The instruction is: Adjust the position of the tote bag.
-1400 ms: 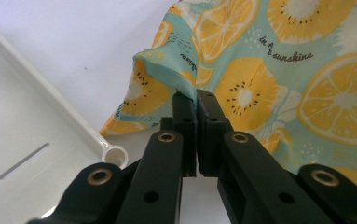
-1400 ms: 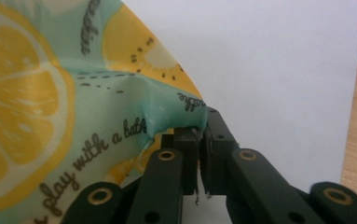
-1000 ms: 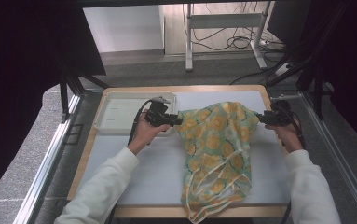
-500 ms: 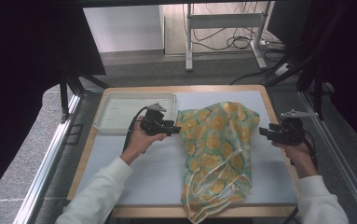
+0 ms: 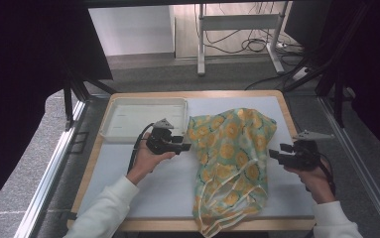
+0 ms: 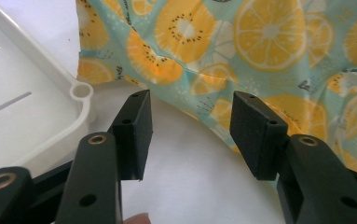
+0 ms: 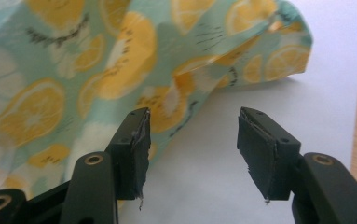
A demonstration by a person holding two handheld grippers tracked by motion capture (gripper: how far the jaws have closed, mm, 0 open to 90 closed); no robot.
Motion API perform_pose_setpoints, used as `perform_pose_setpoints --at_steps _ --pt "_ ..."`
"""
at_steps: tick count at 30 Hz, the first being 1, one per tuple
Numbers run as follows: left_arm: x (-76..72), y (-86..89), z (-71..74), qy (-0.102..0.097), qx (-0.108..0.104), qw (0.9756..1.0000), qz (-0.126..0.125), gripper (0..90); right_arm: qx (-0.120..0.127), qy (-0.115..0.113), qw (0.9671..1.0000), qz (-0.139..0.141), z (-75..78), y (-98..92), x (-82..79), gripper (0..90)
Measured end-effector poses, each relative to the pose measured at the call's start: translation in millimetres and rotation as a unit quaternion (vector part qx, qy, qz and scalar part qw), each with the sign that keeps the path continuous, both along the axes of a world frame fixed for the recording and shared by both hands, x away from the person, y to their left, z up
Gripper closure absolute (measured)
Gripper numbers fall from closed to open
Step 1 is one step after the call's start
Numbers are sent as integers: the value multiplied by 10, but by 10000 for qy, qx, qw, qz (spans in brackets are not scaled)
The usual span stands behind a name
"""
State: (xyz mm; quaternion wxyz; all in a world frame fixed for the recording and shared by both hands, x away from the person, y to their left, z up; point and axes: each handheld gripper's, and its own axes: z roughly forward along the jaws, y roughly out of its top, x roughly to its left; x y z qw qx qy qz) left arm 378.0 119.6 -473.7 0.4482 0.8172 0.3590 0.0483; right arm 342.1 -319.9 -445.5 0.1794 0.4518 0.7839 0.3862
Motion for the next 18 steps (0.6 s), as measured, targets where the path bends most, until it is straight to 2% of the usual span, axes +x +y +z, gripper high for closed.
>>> perform_pose_setpoints --at_steps 6,9,15,18 --pt "-107 11 -7 -15 36 10000 16 479 -32 -42 9999 139 -11 112 -163 429" --pt "-180 1 -19 -49 125 9999 1 470 -52 -55 9997 211 -10 175 -247 425" --pt "-286 -28 -16 -113 179 9997 -84 455 -130 -193 9993 285 30 254 -382 423" --pt "-321 -43 -13 -118 178 9997 -102 441 -93 -250 9991 323 54 271 -445 424"
